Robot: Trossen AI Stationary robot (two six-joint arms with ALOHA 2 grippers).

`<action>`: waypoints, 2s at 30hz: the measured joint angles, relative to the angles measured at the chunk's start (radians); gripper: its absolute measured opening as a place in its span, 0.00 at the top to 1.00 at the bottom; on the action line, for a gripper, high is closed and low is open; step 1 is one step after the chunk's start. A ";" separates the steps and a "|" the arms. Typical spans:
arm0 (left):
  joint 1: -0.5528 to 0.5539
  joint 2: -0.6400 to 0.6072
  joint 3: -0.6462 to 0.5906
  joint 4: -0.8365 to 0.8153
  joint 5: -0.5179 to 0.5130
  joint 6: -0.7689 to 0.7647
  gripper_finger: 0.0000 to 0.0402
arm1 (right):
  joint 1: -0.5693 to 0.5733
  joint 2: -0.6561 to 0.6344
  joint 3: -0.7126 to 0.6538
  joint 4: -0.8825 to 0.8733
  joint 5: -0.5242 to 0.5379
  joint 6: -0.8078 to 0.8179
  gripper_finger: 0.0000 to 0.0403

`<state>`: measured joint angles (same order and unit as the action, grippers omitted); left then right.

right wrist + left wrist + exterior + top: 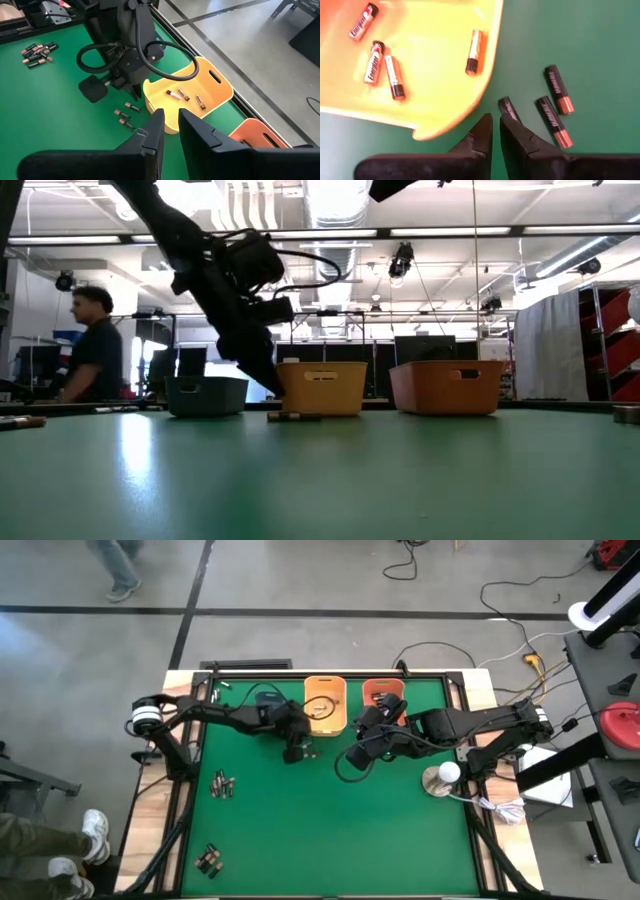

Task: Sort batteries
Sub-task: Put the gold battery into the blue bin

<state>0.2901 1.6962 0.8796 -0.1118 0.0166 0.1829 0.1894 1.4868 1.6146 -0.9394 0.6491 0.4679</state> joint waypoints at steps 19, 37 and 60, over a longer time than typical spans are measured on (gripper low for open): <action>-0.008 0.077 0.013 -0.051 -0.036 -0.083 0.96 | 0.000 0.000 0.000 0.000 -0.001 0.008 0.86; -0.070 0.048 0.024 -0.064 0.013 -0.077 0.96 | 0.000 0.001 0.000 -0.018 -0.002 0.031 0.88; 0.081 -0.448 -0.026 -0.405 0.021 0.031 0.96 | 0.002 0.021 -0.134 -0.028 -0.249 -0.087 0.69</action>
<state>0.3712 1.2479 0.8533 -0.5165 0.0376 0.2143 0.1913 1.5077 1.4804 -0.9671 0.4002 0.3811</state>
